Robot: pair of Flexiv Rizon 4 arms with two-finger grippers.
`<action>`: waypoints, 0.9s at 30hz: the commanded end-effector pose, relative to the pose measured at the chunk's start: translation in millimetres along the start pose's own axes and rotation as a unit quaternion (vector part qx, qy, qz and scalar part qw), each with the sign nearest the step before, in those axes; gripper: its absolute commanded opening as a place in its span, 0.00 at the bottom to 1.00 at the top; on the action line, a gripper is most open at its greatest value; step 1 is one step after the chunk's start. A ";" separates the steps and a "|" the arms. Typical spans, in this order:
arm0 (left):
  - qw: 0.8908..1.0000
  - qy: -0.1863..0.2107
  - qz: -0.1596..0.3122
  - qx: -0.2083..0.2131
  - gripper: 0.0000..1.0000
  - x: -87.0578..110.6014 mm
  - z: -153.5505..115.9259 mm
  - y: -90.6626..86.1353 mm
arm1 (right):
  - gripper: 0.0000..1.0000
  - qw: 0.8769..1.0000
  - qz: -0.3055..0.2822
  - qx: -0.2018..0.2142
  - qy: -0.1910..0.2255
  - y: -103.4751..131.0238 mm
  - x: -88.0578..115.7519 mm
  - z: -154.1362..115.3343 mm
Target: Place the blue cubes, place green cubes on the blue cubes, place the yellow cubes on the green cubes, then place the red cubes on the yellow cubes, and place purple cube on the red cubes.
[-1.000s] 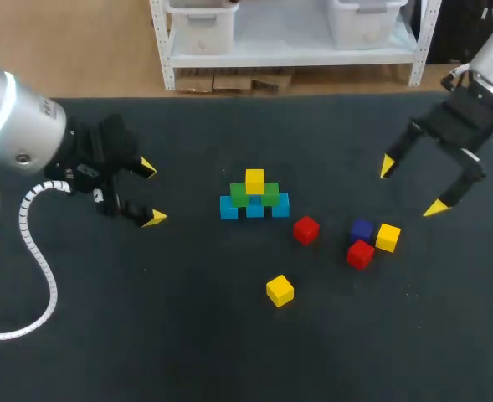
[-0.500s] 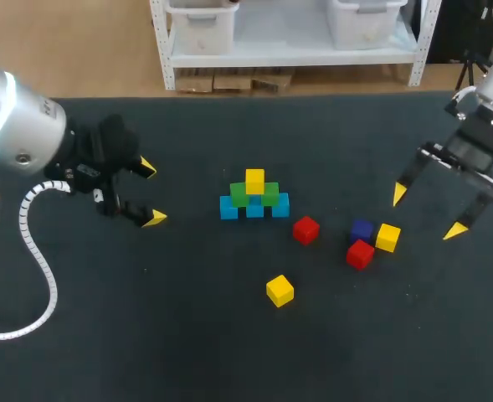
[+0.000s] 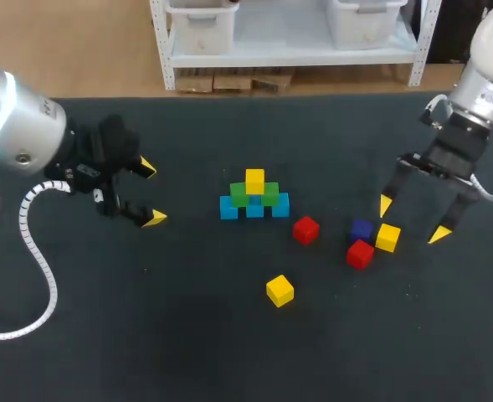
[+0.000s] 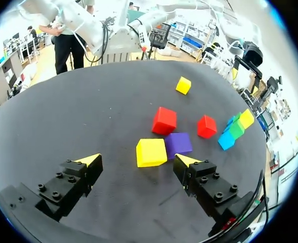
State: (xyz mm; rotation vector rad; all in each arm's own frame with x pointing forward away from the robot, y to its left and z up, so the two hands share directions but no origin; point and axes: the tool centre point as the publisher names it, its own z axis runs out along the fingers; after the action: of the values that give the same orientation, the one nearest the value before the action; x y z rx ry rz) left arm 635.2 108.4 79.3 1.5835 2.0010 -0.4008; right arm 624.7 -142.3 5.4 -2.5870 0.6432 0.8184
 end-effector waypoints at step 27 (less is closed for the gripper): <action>1.000 -0.005 0.002 0.000 1.00 2.8 -1.0 -0.5 | 0.48 0.998 -0.031 -0.049 -0.035 -9.3 -3.9 15.5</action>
State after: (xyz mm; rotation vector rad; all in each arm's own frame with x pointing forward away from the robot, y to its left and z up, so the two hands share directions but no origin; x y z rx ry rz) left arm 635.2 108.4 79.3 1.5835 2.0010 -0.4009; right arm 616.0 -128.6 -2.1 -2.6325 0.5161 0.9266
